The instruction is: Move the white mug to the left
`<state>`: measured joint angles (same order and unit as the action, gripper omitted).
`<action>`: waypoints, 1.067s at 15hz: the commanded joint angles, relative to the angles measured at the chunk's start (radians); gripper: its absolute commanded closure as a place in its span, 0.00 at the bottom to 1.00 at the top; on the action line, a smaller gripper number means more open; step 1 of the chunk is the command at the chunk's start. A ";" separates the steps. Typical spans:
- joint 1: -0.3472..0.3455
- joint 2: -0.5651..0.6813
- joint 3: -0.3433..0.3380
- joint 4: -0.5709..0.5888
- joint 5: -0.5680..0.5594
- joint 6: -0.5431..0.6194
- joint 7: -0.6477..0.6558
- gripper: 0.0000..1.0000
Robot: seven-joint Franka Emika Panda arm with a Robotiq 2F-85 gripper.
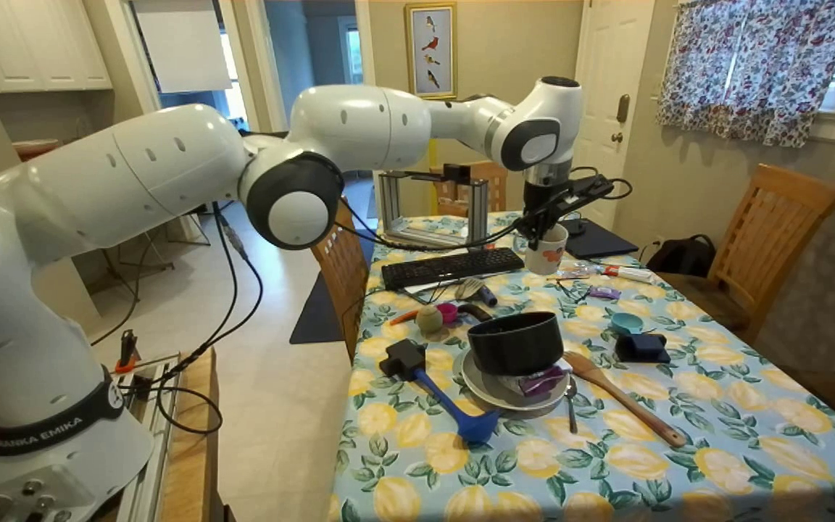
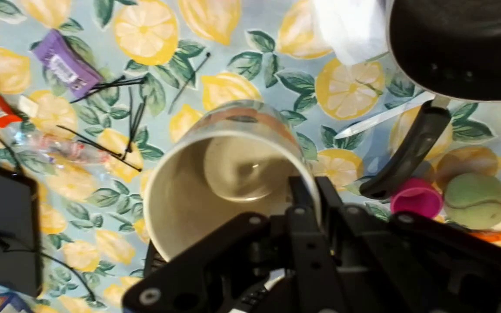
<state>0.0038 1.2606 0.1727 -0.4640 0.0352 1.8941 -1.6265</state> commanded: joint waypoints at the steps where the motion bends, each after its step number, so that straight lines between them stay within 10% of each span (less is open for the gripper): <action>1: 0.062 0.074 -0.038 0.068 -0.013 0.022 0.059 0.98; 8: 0.182 0.096 -0.168 0.026 -0.132 0.056 0.268 0.98; 16: 0.170 0.155 -0.124 0.044 -0.104 0.188 0.282 0.98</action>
<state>0.1805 1.3915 0.0273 -0.4559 -0.0767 2.0478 -1.3650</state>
